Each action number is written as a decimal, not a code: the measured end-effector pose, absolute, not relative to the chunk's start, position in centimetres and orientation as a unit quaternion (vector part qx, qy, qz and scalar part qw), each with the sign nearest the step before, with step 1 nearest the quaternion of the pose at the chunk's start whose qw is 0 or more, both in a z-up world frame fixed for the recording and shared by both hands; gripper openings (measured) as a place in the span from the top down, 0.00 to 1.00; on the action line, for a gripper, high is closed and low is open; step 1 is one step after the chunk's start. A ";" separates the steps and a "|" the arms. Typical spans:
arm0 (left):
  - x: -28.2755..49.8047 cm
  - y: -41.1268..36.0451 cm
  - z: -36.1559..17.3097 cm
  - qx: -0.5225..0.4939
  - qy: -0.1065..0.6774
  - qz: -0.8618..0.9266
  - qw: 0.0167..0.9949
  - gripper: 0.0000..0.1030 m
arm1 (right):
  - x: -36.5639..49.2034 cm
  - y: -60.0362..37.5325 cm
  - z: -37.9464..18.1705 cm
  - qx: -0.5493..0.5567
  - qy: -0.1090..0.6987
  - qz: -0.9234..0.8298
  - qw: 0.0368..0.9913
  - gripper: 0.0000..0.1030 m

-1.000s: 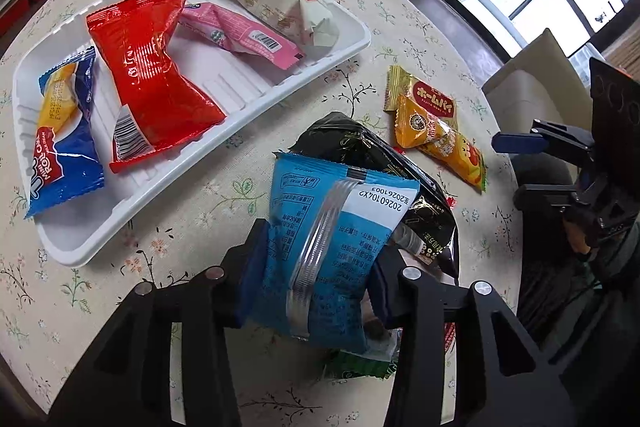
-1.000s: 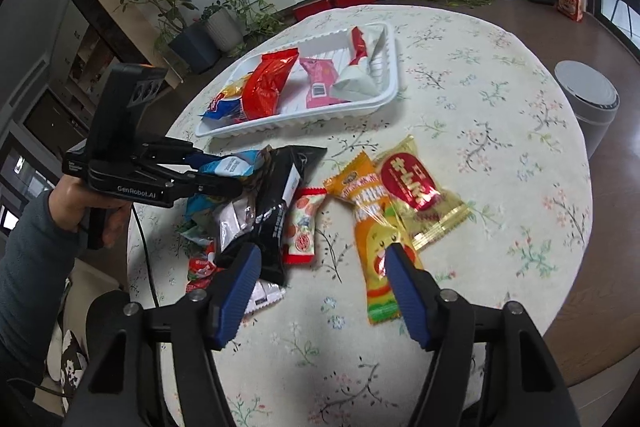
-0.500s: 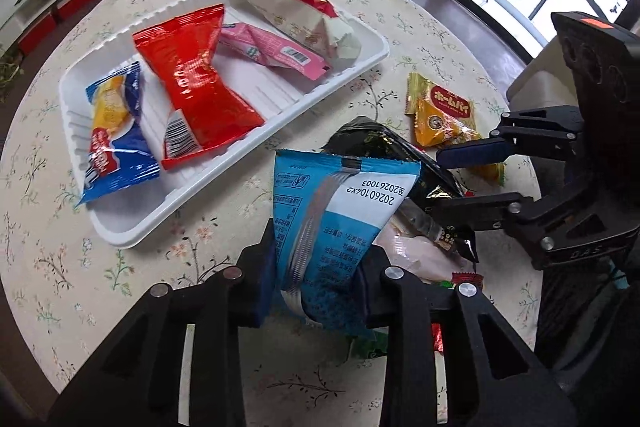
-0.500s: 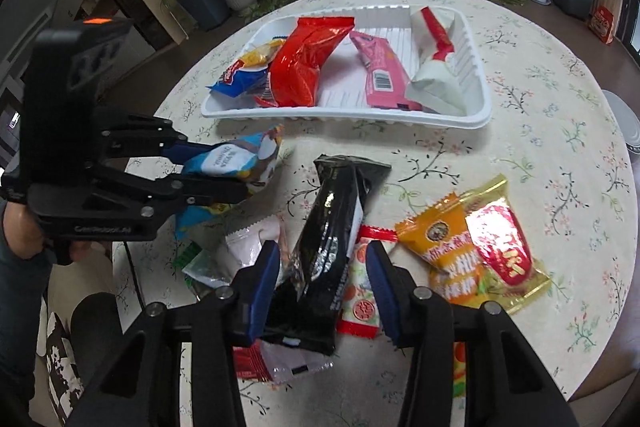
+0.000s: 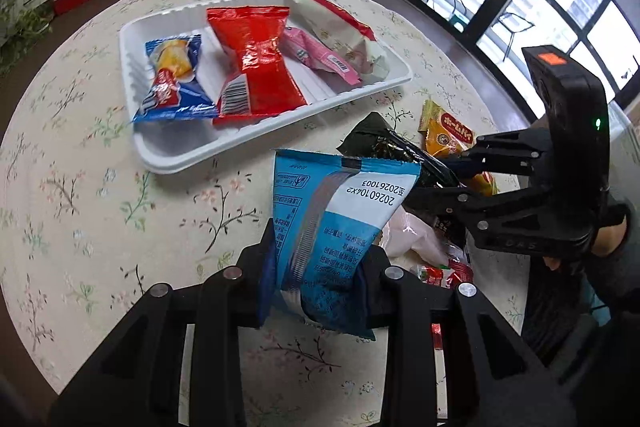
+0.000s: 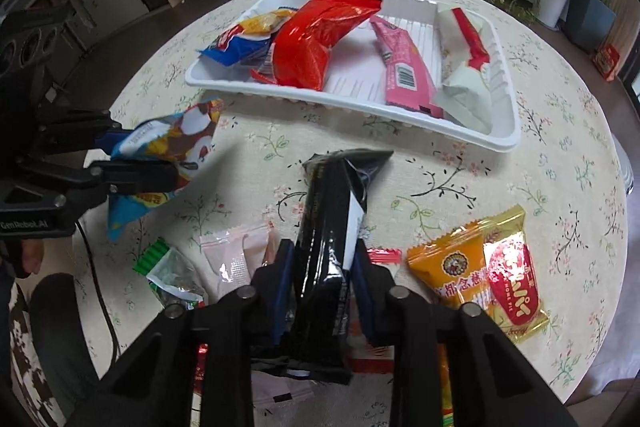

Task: Organize snacks
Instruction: 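Grasp the black bag with the right gripper while the left gripper lifts the blue bag, then carry the blue and black bags over the white tray and open both grippers, then move both grippers back toward the remaining snacks on the table, then grasp the green packet with the left gripper while the right gripper grasps the clear pink-white packet, then carry the green and clear packets into the white tray and open both grippers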

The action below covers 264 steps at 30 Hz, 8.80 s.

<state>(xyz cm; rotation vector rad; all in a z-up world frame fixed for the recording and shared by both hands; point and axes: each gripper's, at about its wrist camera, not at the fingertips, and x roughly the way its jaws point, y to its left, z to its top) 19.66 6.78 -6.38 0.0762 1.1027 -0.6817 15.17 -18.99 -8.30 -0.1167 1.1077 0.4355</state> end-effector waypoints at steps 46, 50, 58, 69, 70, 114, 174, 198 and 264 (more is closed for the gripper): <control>32.9 9.7 0.0 -0.104 0.459 -0.222 0.854 0.72 | 27.2 -25.7 2.2 0.134 0.412 0.225 0.873 0.79; 34.8 8.6 -2.9 -0.109 0.475 -0.218 0.846 0.72 | 29.9 -23.4 -0.8 0.098 0.444 0.211 0.865 0.79; 34.7 6.9 -5.2 -0.093 0.474 -0.208 0.851 0.70 | 31.2 -22.5 -5.5 0.089 0.477 0.186 0.854 0.78; 34.7 6.7 -5.7 -0.103 0.483 -0.189 0.848 0.54 | 31.4 -22.3 -6.2 0.078 0.475 0.177 0.859 0.76; 34.7 6.7 -5.8 -0.102 0.485 -0.188 0.848 0.47 | 31.5 -22.3 -6.1 0.078 0.475 0.177 0.859 0.76; 15.2 12.0 -2.0 -0.173 0.379 -0.147 0.897 0.01 | 15.7 -29.9 0.3 0.131 0.363 0.194 0.902 0.27; 10.5 2.7 -10.1 -0.037 0.518 -0.096 0.849 0.31 | 3.9 -29.0 -5.5 0.066 0.418 0.173 0.889 0.29; 12.4 4.8 -9.9 -0.003 0.516 -0.120 0.848 0.63 | 9.6 -18.3 -8.2 -0.072 0.495 0.289 0.816 0.53; 16.6 5.4 -0.7 -0.038 0.446 -0.222 0.866 0.75 | 14.0 -23.6 -2.6 0.049 0.455 0.285 0.842 0.78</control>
